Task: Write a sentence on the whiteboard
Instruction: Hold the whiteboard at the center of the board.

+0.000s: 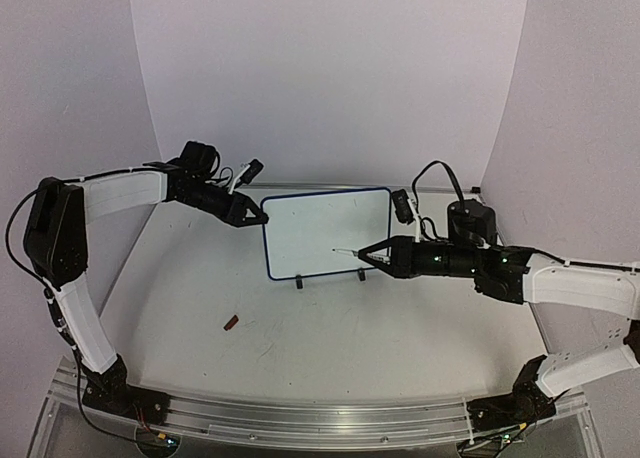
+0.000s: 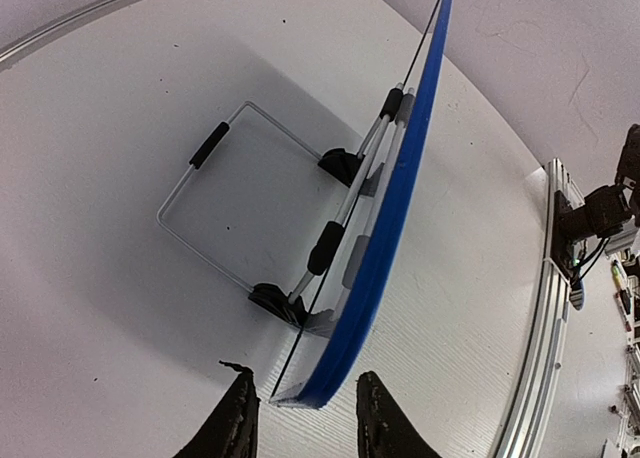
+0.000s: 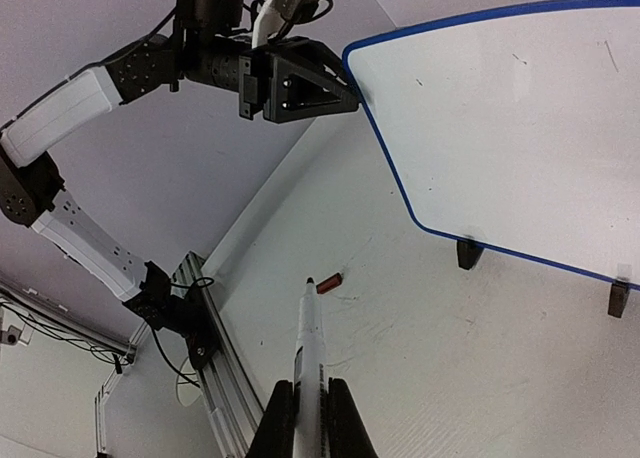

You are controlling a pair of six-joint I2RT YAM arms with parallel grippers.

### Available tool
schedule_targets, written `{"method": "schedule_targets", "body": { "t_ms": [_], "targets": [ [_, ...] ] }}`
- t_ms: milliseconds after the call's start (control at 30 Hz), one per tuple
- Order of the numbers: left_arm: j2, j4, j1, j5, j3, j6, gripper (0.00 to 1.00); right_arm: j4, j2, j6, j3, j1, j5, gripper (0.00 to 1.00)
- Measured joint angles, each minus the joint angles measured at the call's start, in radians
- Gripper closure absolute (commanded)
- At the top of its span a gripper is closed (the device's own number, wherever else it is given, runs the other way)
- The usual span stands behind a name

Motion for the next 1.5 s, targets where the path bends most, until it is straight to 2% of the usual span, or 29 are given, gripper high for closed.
{"method": "schedule_targets", "body": {
  "t_ms": [167,300,867,1133,1500],
  "targets": [
    [0.000,0.002,0.000,0.007,0.001,0.016,0.93,0.038,0.053,-0.004,0.023,0.018,0.025,1.00],
    [0.000,0.015,0.001,0.009,0.001,0.036,1.00,0.067,0.097,-0.006,0.043,0.031,0.058,1.00],
    [-0.053,0.018,0.000,-0.020,-0.057,0.136,1.00,0.144,0.223,-0.023,0.119,0.074,0.138,1.00],
    [-0.055,0.020,0.000,-0.027,-0.061,0.145,1.00,0.208,0.334,-0.030,0.207,0.075,0.163,1.00],
    [-0.066,0.023,-0.022,-0.049,-0.069,0.156,1.00,0.226,0.364,-0.061,0.263,0.072,0.184,1.00]
  ]
}}
